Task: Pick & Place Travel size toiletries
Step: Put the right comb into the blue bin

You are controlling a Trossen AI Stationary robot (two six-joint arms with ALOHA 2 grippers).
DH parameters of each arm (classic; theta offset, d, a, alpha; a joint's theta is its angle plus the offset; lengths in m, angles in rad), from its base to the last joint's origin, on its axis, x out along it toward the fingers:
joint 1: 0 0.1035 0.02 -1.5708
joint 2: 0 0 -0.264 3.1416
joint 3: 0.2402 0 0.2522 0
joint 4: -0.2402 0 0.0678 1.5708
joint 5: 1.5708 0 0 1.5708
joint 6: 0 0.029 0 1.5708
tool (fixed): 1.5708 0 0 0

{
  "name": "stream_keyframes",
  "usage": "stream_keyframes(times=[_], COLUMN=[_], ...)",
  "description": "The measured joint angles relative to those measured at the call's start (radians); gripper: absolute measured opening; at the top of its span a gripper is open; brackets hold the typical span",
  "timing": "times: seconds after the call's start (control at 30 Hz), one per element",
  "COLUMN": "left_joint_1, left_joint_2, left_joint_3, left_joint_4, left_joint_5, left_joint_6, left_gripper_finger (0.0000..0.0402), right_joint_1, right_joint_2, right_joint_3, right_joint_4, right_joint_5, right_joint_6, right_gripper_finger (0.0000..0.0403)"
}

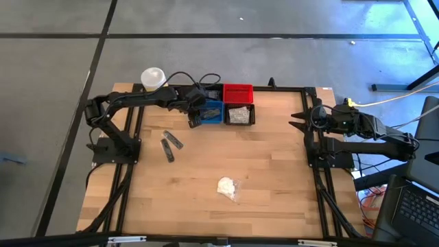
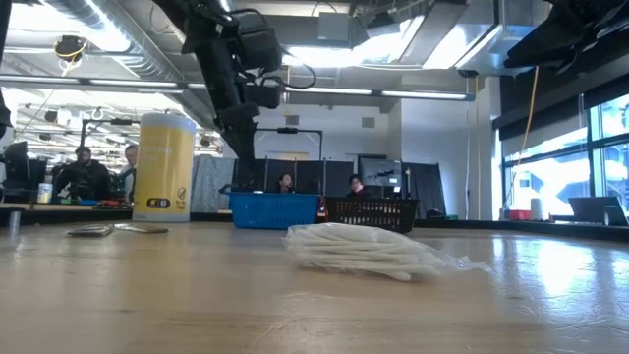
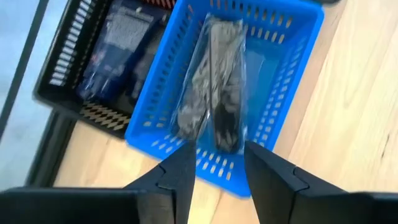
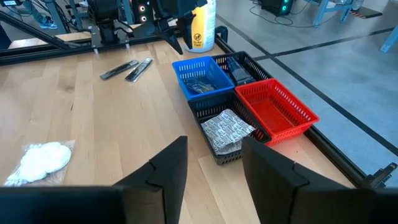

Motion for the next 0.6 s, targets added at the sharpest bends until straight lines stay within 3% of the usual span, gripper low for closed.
stream_keyframes(times=[0.23,0.6], left_joint_1=[-0.042,-0.239], left_joint_2=[-0.003,-0.003], left_joint_3=[0.094,0.046], left_joint_4=[-0.216,-0.432], left_joint_5=[0.015,0.053], left_joint_6=[-0.041,-0.090], left_gripper_finger=[0.0131,0.0114], right_joint_1=[0.000,0.000], right_joint_2=[0.000,0.000], right_joint_3=[0.000,0.000], right_joint_4=[0.000,0.000], right_joint_5=[0.000,0.000], right_joint_6=[0.000,0.000], right_gripper_finger=[0.0141,0.0126])
